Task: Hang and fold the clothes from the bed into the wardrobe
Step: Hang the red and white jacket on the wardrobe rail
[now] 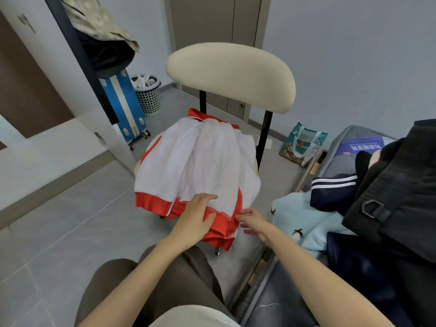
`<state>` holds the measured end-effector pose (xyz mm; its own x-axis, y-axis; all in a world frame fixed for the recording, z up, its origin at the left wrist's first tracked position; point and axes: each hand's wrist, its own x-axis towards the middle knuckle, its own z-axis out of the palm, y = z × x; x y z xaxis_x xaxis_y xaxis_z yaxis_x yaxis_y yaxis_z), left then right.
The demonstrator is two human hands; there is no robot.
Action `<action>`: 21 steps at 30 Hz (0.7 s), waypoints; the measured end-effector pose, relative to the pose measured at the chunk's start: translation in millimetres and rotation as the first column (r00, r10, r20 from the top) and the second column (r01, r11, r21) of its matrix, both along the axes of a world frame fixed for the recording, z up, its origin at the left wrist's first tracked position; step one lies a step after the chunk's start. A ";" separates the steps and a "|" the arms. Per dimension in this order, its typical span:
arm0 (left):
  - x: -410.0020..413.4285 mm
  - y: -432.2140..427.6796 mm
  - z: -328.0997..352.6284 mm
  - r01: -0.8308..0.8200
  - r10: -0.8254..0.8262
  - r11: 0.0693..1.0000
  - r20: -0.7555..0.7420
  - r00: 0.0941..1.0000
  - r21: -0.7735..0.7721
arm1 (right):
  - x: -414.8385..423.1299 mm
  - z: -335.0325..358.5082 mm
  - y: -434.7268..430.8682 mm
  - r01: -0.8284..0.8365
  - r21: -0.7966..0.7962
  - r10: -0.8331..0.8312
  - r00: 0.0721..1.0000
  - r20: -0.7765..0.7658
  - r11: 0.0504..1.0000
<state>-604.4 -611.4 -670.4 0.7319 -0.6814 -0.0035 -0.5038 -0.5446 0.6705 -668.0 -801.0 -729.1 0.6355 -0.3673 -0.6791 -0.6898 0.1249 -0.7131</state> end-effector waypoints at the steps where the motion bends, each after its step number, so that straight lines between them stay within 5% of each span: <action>1: -1.4 0.4 -1.6 0.008 -0.008 1.000 0.000 1.000 0.012 | 1.3 -0.8 3.1 0.012 0.004 -0.012 1.000 -0.002 1.000; 9: 0.9 -0.4 -22.3 0.170 -0.173 0.966 -0.001 0.985 0.197 | 10.5 -1.8 10.0 -0.049 -0.067 0.053 0.997 0.060 0.997; 15: 1.9 -14.4 -35.7 0.169 -0.213 0.916 0.085 0.973 0.365 | -11.7 17.5 -2.8 0.097 -0.206 -0.031 0.953 0.301 0.974; 19: 2.5 -24.2 -29.4 0.065 -0.142 0.952 0.245 0.959 0.298 | -23.4 39.2 -9.6 0.195 -0.335 -0.029 0.896 0.443 0.922; 21: 2.5 -24.9 -22.1 0.007 -0.035 0.988 0.179 0.983 0.153 | -27.2 48.2 -16.6 0.236 -0.387 -0.037 0.889 0.456 0.892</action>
<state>-601.9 -636.3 -692.5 0.7156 -0.6981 0.0232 -0.6211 -0.6207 0.4785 -695.2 -817.6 -680.9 0.7449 -0.6577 -0.1121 -0.3039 -0.1849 -0.9346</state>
